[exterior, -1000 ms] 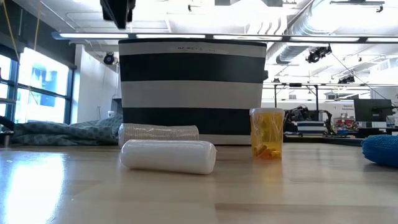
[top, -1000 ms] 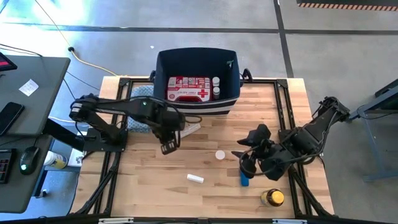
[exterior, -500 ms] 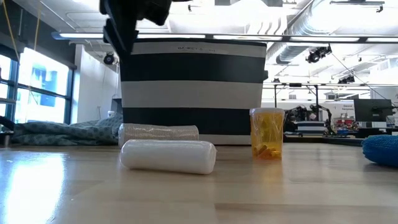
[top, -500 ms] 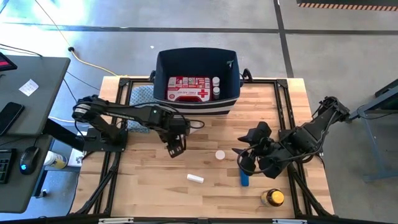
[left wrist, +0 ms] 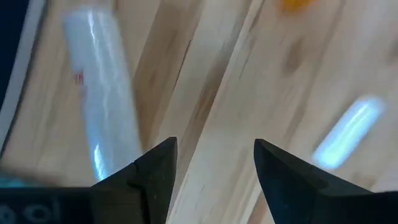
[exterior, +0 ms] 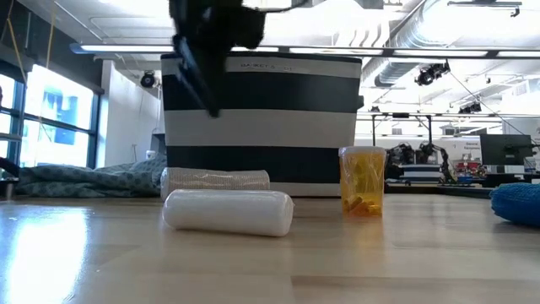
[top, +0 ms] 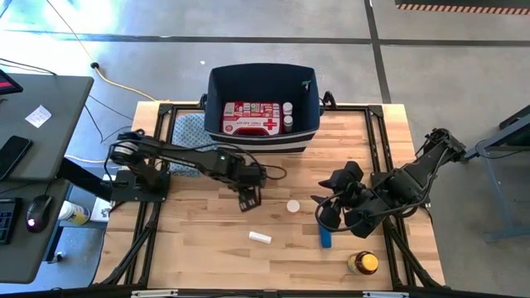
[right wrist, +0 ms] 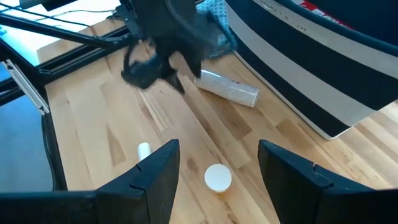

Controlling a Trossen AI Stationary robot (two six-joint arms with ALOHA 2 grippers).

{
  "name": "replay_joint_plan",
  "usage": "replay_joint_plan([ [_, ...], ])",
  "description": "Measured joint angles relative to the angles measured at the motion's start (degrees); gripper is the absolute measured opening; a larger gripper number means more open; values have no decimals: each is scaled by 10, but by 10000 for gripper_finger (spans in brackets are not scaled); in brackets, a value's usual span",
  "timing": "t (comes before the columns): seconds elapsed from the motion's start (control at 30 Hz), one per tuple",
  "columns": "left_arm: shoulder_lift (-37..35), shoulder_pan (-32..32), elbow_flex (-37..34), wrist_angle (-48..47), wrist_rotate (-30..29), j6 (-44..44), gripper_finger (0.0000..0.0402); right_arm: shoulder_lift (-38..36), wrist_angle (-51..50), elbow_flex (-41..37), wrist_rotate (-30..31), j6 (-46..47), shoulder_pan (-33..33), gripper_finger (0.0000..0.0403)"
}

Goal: Pick & place medical supplies in basket/bin
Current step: Put the light brown bandage into the blue bin

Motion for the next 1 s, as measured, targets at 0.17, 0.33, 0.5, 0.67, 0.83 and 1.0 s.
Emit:
replay_joint_plan([
  [0.17, 20, 0, -13, -16, -15, -1, 230, 0, 0, 0, 1, 2, 0, 208],
  [0.33, 32, 0, -44, 17, -4, 14, 225, 0, 0, 0, -3, 9, 5, 208],
  [0.5, 48, 8, -48, -2, -64, 10, 225, 0, 0, 0, -13, 13, 5, 208],
  [0.67, 55, 20, -47, -8, -102, -3, 225, 0, 0, 0, -14, 11, 5, 208],
  [0.83, 63, 46, -47, -4, -107, 7, 225, 0, 0, 0, -14, 10, 5, 208],
  [1.0, 65, 66, -48, 1, -106, 8, 225, 0, -1, 0, -13, 9, 3, 208],
])
